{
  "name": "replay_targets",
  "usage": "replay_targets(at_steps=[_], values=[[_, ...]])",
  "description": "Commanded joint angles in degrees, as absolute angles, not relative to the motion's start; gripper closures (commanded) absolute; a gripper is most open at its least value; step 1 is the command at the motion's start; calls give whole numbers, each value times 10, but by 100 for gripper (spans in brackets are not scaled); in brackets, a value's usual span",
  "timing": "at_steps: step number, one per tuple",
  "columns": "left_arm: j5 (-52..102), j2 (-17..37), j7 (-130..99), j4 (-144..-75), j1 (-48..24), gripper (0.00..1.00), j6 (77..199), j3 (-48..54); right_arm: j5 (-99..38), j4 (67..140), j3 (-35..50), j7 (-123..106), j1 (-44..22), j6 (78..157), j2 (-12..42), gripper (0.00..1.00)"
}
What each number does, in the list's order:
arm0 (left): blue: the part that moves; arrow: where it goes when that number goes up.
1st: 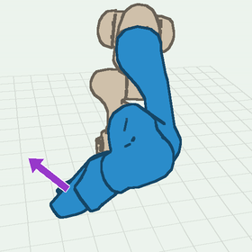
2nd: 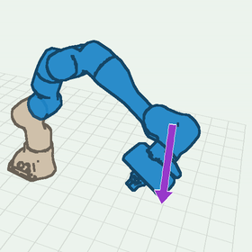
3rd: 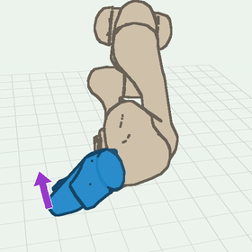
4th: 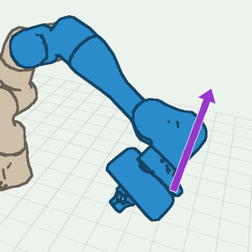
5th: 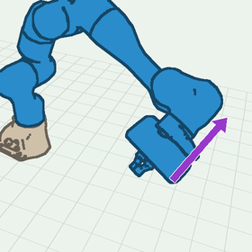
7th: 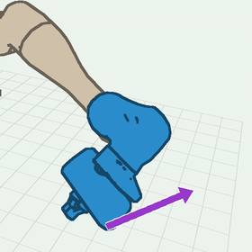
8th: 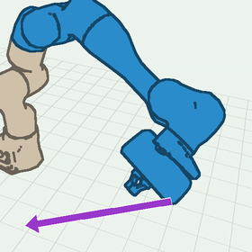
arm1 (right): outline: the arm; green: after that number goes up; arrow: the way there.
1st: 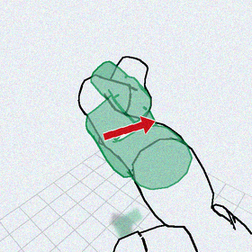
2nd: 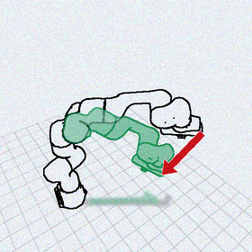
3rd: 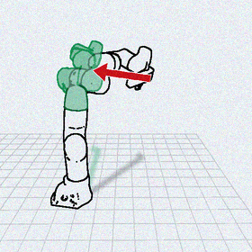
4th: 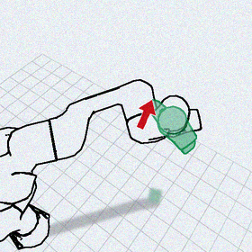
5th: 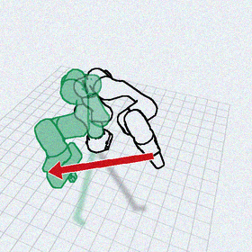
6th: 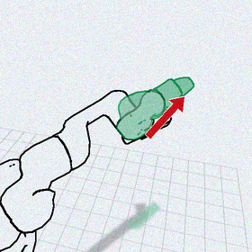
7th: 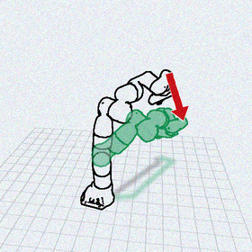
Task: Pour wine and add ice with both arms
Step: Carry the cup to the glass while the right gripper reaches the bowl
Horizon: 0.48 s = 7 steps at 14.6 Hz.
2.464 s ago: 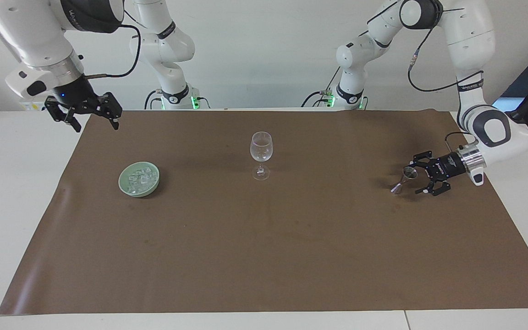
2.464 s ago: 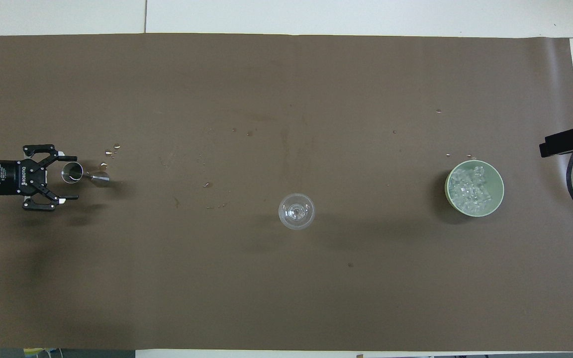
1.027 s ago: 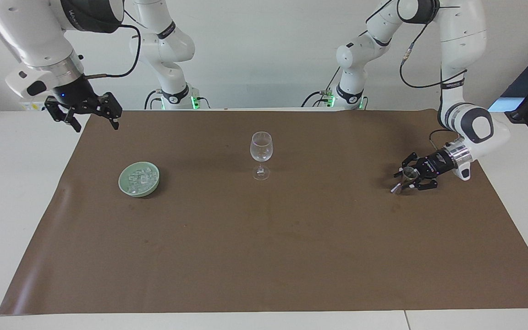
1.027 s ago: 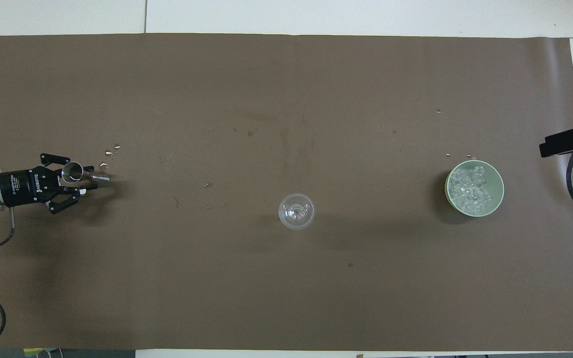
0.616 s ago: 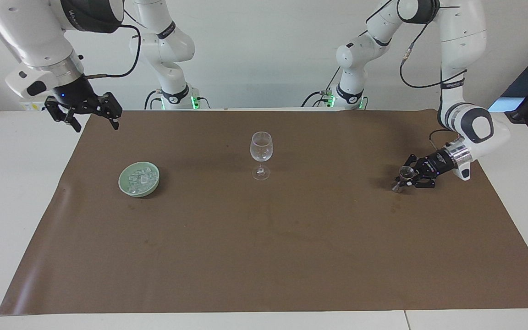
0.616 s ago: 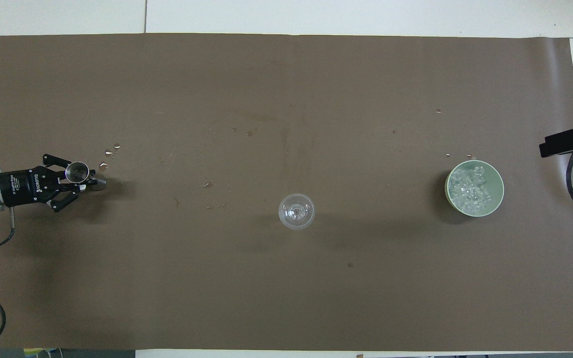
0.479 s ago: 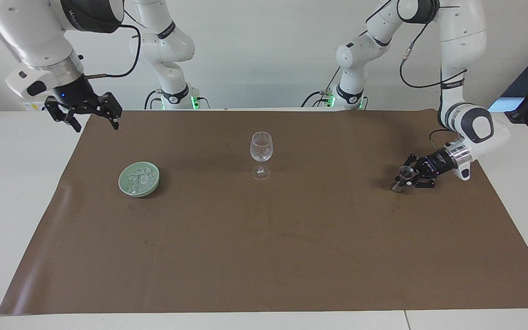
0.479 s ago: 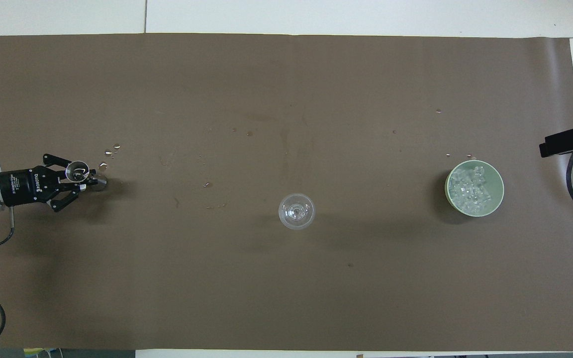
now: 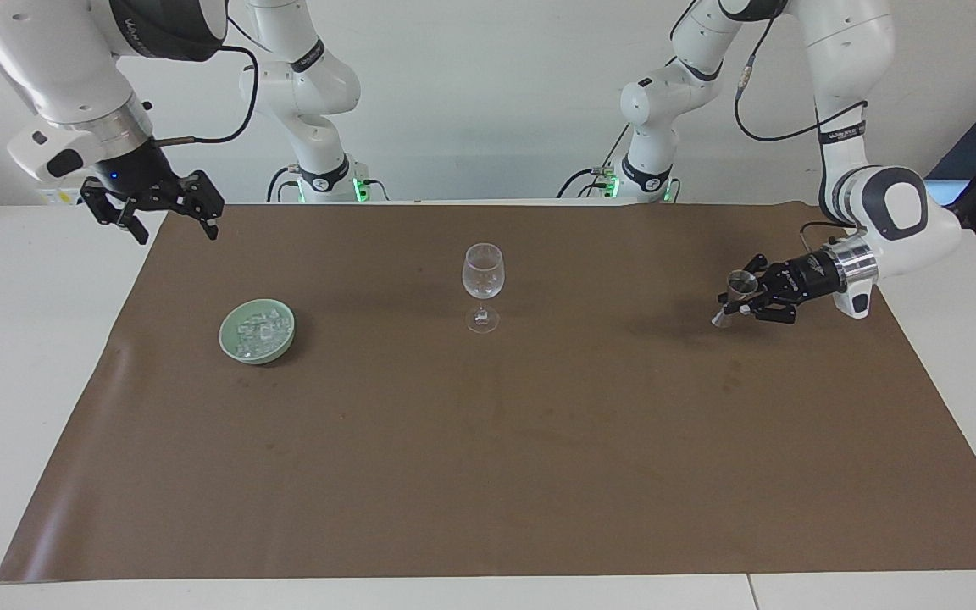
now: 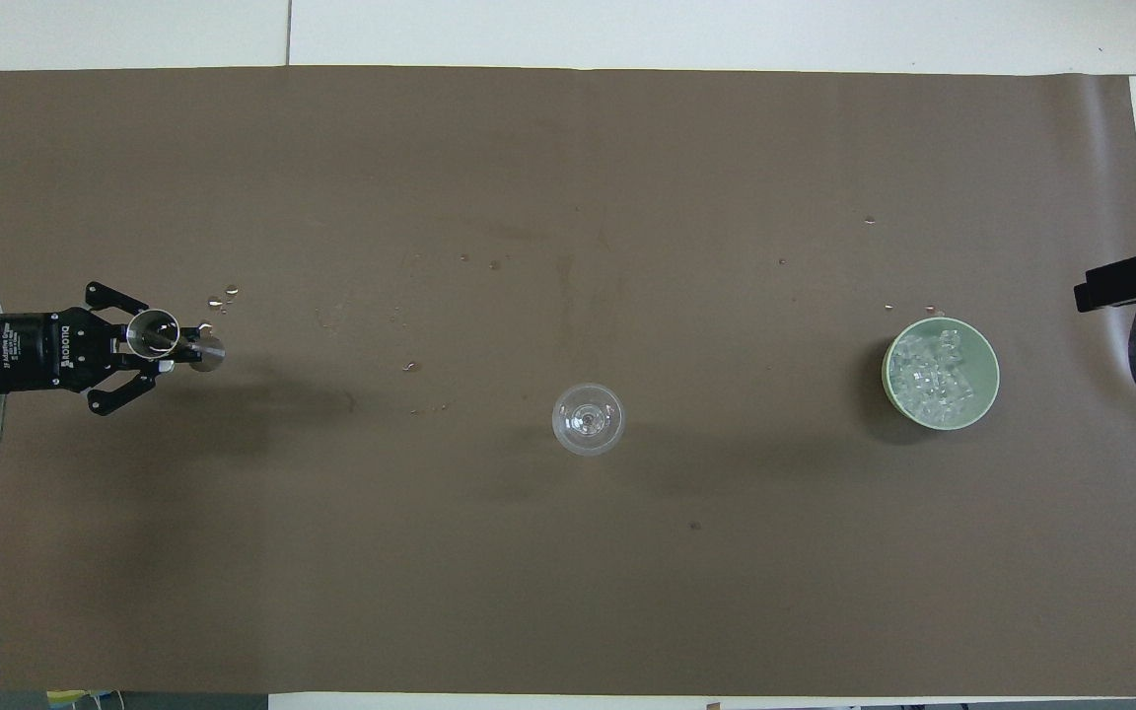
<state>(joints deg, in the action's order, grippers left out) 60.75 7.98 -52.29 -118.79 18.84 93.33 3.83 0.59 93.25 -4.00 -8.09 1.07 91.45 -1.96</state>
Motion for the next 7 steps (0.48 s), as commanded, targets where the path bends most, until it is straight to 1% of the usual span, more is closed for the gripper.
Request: replay_targets(at_steps=[1,3,4,6,7], values=[[612,19,-569,-1201,122,100,933,33,-2,946,-38,-76,18,909,-32,0],[612,-8,-603,-1201,75,100,941,33,-2,963,-38,-76,14,916,-38,0],[612,-21,-609,-1201,46,100,953,33,-3,997,-37,-78,13,934,-53,0],[604,-45,-620,-1202,-9,100,987,35,-11,1095,-34,-77,12,1039,-87,0],[590,-47,-644,-1201,-38,100,1010,35,-11,1138,-34,-75,11,1084,-96,0]])
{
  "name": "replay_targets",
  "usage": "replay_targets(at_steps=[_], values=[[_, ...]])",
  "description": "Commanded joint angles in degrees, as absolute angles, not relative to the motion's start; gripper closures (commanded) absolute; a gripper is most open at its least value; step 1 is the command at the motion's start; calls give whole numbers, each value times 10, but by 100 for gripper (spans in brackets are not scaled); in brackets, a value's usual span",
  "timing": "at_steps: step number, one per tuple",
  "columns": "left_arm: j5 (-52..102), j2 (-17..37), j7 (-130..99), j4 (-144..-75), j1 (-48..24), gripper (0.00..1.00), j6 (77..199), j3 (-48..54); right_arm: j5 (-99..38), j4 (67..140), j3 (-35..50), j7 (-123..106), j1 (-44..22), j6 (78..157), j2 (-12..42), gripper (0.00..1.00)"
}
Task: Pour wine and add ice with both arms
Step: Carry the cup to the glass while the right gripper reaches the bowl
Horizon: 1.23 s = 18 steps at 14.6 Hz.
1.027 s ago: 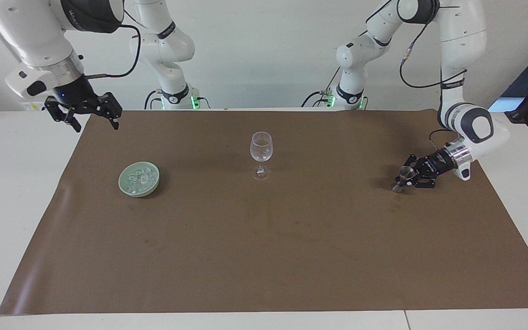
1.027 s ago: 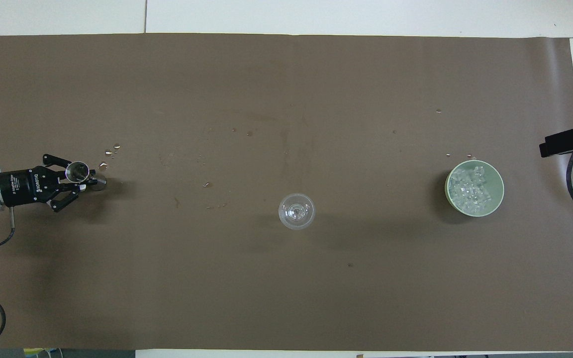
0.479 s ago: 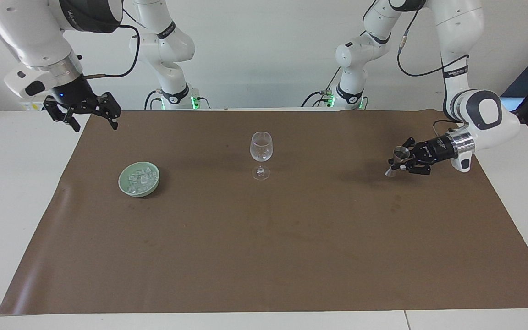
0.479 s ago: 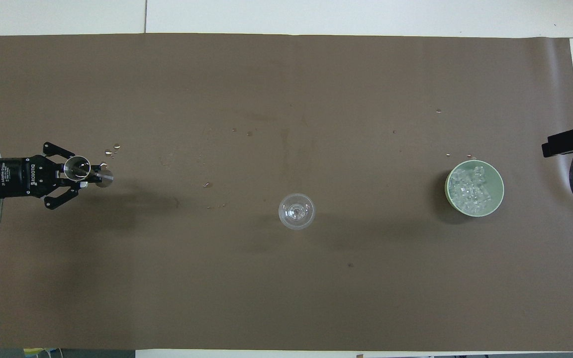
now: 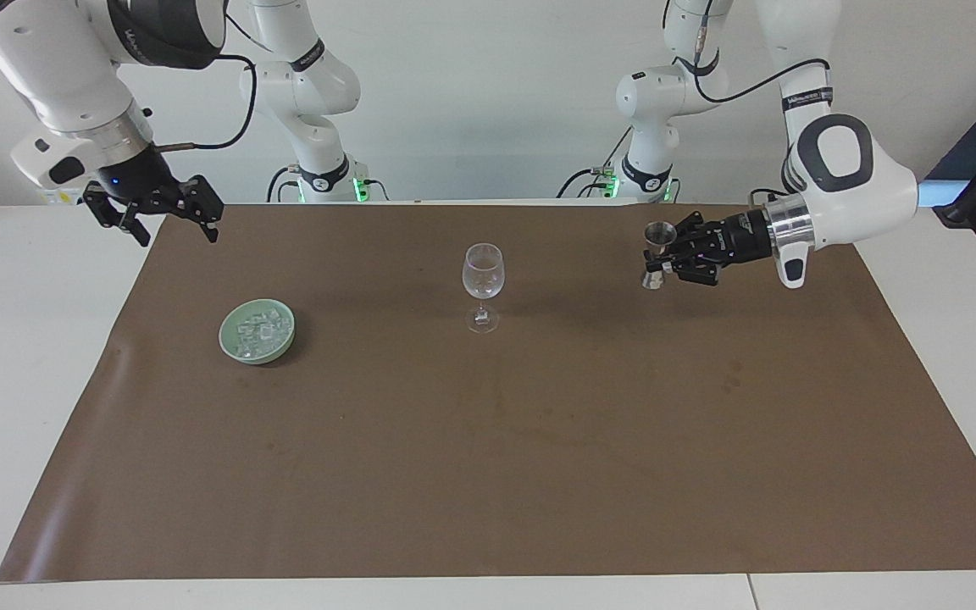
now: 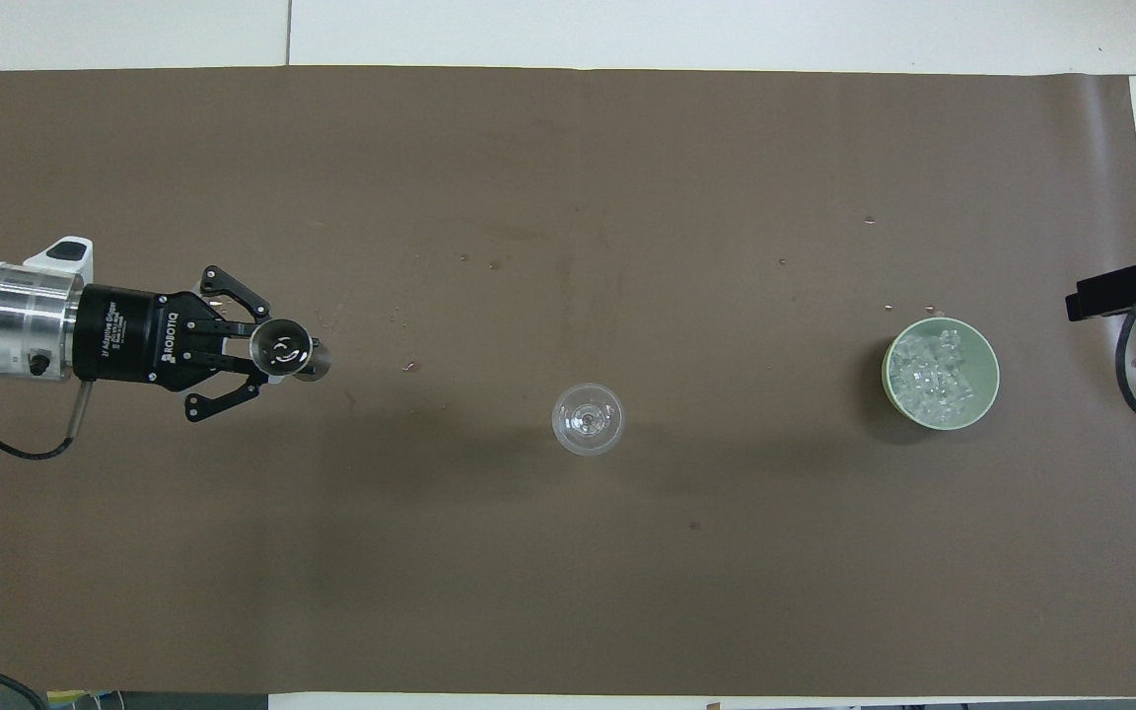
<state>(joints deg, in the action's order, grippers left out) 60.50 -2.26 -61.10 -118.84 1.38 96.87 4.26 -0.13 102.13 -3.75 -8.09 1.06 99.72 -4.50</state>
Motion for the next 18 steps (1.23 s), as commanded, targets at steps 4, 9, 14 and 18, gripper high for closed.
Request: replay_targets(at_steps=[4,9,14,18], values=[[569,-54,-745,-1201,-127,100,1086,37,-13,1201,-33,-75,11,1156,-51,3],[477,-46,-822,-1200,-223,100,1172,37,-13,1295,-34,-67,0,1309,-19,13],[370,-34,-913,-1197,-283,100,1250,37,-13,1324,-34,-72,10,1339,0,31],[272,-20,-990,-1175,-307,100,1269,37,-13,1326,-34,-83,13,1346,0,38]])
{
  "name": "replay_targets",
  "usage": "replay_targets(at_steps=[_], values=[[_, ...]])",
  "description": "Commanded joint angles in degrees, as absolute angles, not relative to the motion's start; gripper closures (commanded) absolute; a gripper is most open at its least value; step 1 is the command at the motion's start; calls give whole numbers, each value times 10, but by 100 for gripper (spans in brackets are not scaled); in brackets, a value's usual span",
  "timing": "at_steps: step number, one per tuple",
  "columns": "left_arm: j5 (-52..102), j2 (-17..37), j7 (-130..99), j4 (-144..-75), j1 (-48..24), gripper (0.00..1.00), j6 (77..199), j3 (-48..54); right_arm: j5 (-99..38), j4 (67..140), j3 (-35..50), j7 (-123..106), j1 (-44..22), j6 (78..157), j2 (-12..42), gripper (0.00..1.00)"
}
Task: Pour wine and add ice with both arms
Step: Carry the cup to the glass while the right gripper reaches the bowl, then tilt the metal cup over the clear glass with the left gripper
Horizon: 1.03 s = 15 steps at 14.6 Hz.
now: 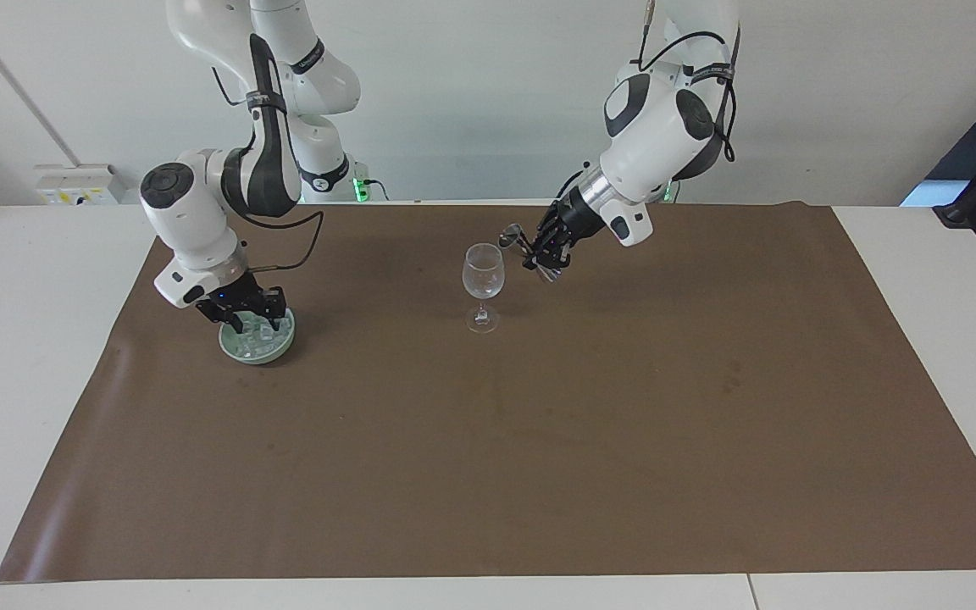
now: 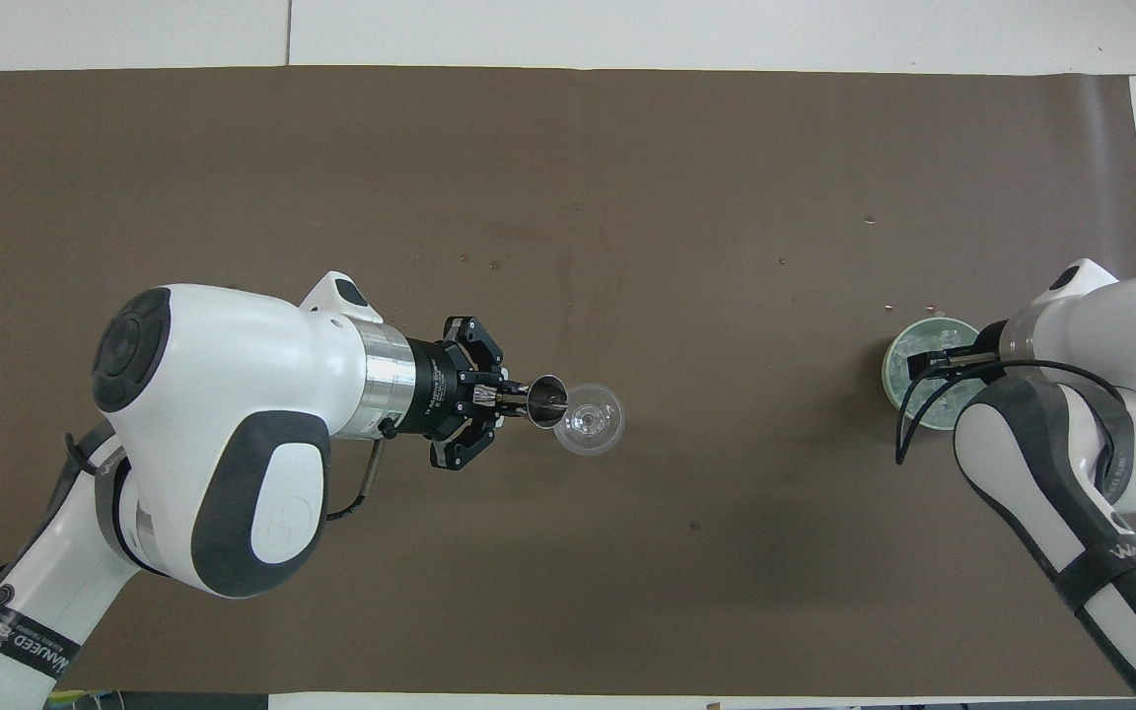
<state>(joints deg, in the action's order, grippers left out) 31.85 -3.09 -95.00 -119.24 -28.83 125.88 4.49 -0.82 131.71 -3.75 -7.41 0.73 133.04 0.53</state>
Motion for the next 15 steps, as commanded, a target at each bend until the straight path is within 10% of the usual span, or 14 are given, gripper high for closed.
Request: replay_targets(at_steps=[1,15], values=[[246,-20,-1004,-1172,-315,100,1270,38,-14,1326,-34,-89,14,1347,4,38],[-17,-20,-1147,-1169,-385,100,1295,38,-12,1324,-34,-108,11,1344,21,46]])
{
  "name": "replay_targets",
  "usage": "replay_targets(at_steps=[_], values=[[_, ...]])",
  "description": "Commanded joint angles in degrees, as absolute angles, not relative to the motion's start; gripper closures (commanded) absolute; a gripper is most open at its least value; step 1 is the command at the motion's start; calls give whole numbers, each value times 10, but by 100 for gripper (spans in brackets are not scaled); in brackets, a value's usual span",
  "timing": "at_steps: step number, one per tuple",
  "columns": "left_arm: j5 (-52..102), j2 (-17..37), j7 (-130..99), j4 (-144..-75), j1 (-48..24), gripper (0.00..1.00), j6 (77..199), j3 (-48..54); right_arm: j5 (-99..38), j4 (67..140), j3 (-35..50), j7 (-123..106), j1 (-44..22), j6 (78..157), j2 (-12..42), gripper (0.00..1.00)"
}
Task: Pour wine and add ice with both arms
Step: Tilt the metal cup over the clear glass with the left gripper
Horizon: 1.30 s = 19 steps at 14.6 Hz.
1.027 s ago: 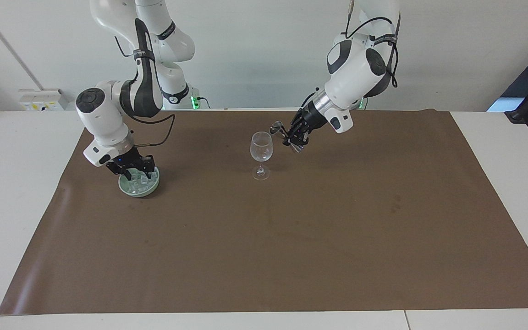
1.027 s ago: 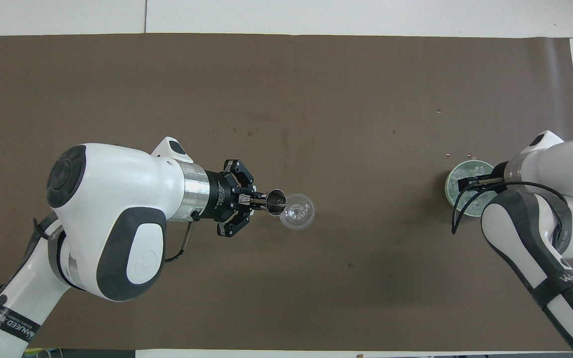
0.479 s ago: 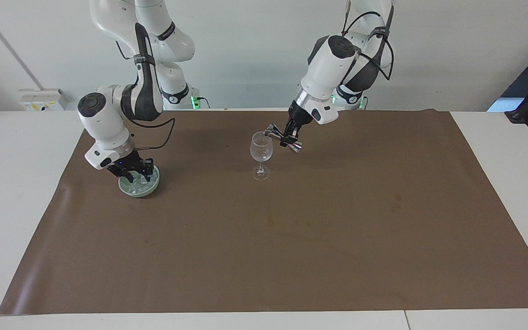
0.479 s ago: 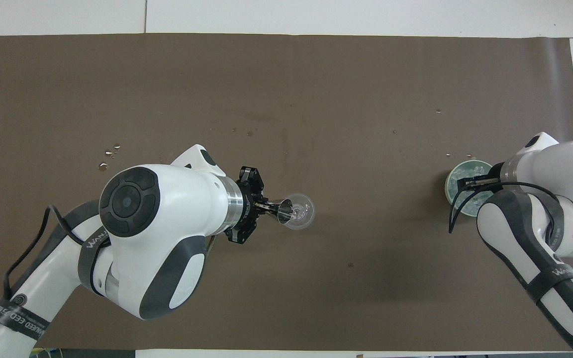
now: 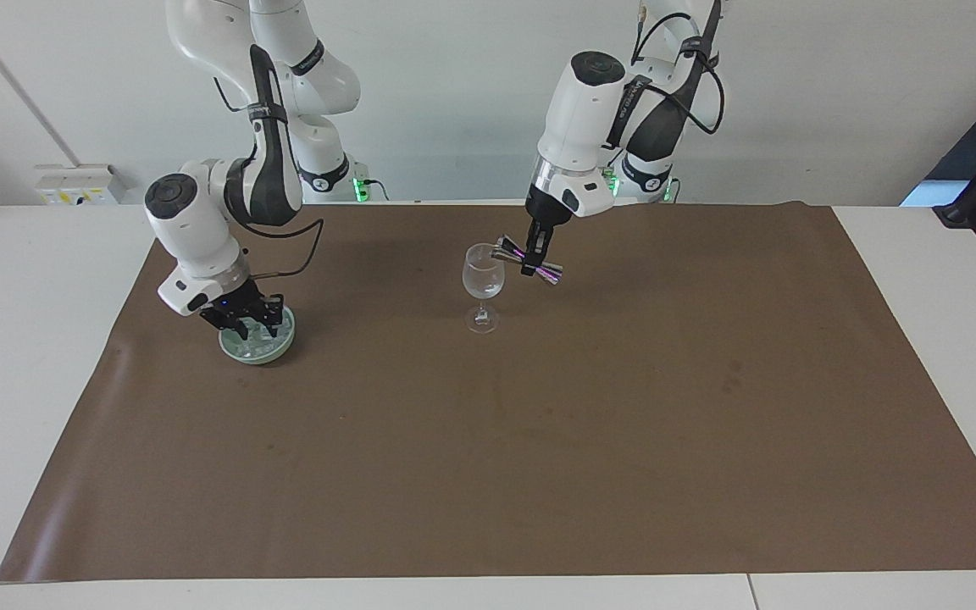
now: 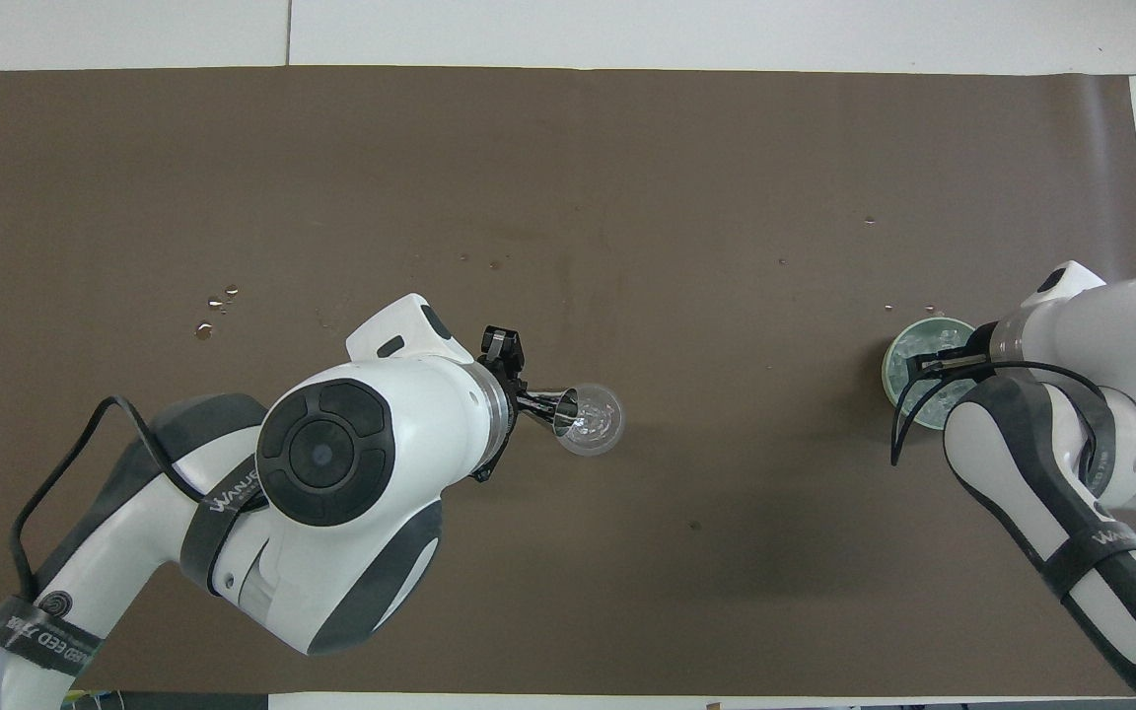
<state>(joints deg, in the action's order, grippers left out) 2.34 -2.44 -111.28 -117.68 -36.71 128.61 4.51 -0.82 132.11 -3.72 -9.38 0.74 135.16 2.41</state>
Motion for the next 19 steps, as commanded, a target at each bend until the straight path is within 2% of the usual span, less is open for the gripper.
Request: replay_targets(at_steps=[1,7,11,14,19], values=[[-40,-20,-1167,-1169,-387,100,1302,38,-12,1321,-34,-108,11,1335,21,46],[-142,-22,-1204,-1169,-410,100,1302,38,-12,1320,-34,-113,11,1332,20,50],[-175,-26,-1206,-1172,-429,100,1300,37,-12,1324,-34,-120,12,1332,19,60],[-220,-28,-1217,-1174,-438,100,1297,38,-12,1325,-34,-120,12,1332,19,63],[-240,-29,-1218,-1175,-442,100,1287,38,-12,1325,-34,-120,11,1332,18,64]])
